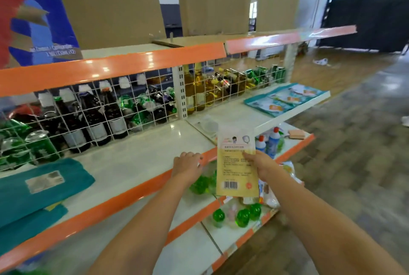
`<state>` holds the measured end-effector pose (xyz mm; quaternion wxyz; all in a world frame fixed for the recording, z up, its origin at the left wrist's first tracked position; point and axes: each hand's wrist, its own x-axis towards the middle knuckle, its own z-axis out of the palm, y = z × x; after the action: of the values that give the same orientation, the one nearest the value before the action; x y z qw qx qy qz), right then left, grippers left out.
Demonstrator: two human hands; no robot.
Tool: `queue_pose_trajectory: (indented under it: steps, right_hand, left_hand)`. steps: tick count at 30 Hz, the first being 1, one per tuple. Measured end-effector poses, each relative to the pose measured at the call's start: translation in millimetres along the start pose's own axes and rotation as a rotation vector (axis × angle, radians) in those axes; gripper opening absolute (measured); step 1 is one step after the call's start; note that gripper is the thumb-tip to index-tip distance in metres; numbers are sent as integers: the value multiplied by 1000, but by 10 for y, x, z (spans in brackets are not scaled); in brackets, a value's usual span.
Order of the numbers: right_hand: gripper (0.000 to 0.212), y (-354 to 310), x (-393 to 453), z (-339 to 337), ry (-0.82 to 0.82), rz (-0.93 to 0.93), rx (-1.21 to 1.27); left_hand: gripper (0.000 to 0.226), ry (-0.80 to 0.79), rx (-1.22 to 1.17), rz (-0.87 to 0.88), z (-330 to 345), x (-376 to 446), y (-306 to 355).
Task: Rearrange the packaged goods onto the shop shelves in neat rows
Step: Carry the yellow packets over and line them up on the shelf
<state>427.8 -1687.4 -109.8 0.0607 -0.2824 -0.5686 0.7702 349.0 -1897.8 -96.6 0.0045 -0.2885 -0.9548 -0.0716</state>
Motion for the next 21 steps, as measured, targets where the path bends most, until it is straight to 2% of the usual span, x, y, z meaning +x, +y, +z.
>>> queue_pose_trajectory:
  steps: [8,17,21]
  right_hand:
    - [30,108,25,-365,156,-8,72]
    - [30,403,-50,-957,310,-5,135]
    - [34,435,-49,-1282,377,7,148]
  left_hand:
    - [34,-22,40,173,91,294,321]
    - [34,-88,-49,352,563,538,821]
    - [31,-154,-139,365,744,629,1149]
